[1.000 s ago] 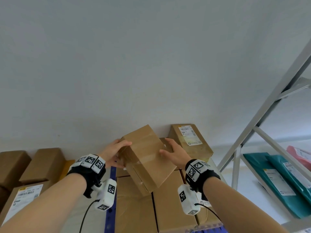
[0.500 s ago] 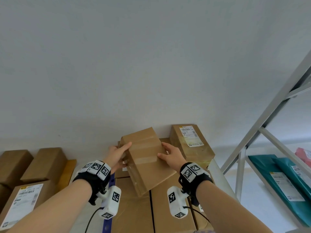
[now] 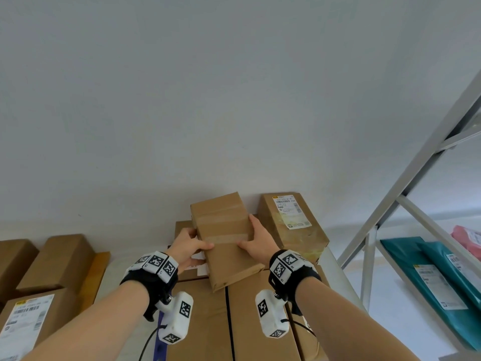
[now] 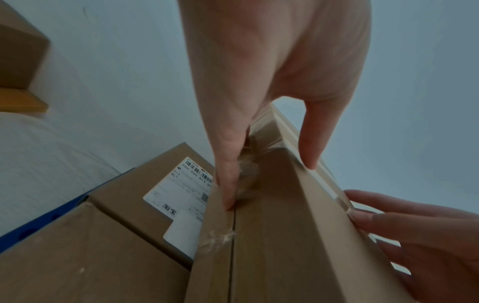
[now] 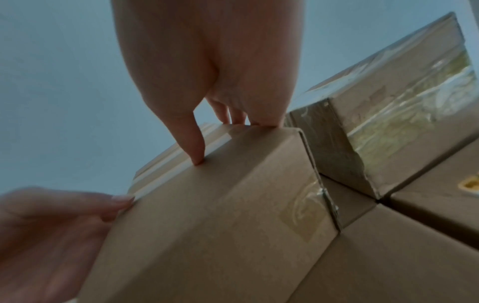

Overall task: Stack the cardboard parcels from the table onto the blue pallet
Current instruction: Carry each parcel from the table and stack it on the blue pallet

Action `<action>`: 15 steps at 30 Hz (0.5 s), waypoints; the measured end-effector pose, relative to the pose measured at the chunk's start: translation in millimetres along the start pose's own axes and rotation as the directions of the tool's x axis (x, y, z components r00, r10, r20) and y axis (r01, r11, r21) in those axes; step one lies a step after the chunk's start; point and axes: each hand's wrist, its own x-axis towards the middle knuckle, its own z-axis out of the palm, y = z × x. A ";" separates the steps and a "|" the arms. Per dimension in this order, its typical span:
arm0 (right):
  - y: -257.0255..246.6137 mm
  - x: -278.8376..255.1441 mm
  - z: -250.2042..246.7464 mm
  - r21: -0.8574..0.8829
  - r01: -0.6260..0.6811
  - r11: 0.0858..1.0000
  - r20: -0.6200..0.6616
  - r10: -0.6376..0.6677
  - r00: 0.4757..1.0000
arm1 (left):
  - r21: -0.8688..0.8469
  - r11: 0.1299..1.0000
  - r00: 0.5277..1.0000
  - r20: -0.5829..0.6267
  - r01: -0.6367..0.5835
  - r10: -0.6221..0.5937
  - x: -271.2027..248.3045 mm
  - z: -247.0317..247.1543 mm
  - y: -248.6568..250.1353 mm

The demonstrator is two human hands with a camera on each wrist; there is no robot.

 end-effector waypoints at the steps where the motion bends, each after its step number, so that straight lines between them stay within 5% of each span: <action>1: 0.0 0.8 0.1 -0.027 0.014 1.000 -0.005 -0.014 1.000 | 0.004 1.000 1.000 -0.007 -0.007 0.007 0.7 2.8 0.3; 15: 5.6 7.7 -10.7 -0.454 0.056 0.889 0.072 -0.026 0.997 | 0.155 0.987 1.000 0.004 -0.030 0.030 15.7 17.2 -10.6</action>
